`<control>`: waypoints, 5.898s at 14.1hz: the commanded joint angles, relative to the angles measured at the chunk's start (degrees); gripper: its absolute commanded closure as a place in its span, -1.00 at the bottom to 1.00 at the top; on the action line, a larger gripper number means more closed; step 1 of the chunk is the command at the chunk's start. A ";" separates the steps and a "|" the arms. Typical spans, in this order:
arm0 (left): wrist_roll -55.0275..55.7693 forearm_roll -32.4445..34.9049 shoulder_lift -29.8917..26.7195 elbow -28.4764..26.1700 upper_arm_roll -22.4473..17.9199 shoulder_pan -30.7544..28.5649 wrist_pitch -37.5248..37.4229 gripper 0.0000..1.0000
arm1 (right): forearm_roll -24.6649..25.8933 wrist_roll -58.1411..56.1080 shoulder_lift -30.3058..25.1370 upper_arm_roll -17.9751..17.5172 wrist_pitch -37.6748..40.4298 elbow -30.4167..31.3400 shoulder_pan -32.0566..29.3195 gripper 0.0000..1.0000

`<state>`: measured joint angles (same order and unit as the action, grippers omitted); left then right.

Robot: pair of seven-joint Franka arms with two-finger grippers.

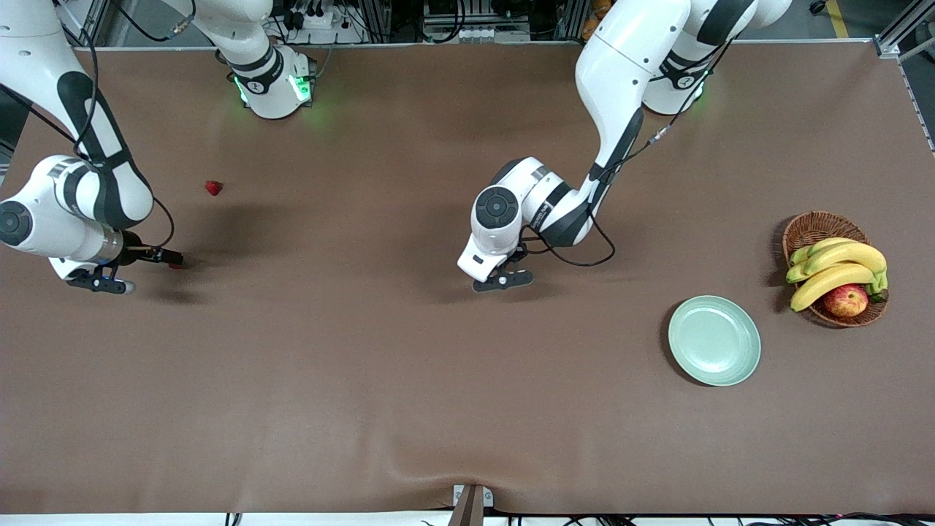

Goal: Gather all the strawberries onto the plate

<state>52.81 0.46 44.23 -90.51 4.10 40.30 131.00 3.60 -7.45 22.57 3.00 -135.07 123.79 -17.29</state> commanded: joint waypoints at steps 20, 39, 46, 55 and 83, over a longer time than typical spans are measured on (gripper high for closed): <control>-2.97 7.36 -5.47 1.22 -0.58 -38.80 -4.26 -0.99 | -6.76 8.92 0.11 -1.50 27.40 -17.96 8.40 1.00; -2.63 7.18 -12.15 -6.69 14.36 -36.70 -4.17 -1.00 | -32.07 60.68 1.68 -2.03 24.18 -25.70 38.80 1.00; -0.43 7.18 -11.01 -6.43 14.27 -32.65 -2.59 -1.00 | -35.77 76.50 10.72 -2.03 3.00 -26.05 54.10 1.00; -0.08 7.18 -10.04 -6.69 14.27 -30.99 -1.18 -1.00 | -35.68 86.10 19.70 -1.95 -8.98 -30.10 62.11 0.81; 49.40 7.18 2.62 2.10 11.03 -6.56 6.55 -1.00 | -11.08 17.85 1.08 0.43 32.60 -18.17 14.33 -1.00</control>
<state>99.54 6.37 45.65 -90.45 17.14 31.99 136.97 -10.81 15.07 28.61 4.43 -101.55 98.93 0.00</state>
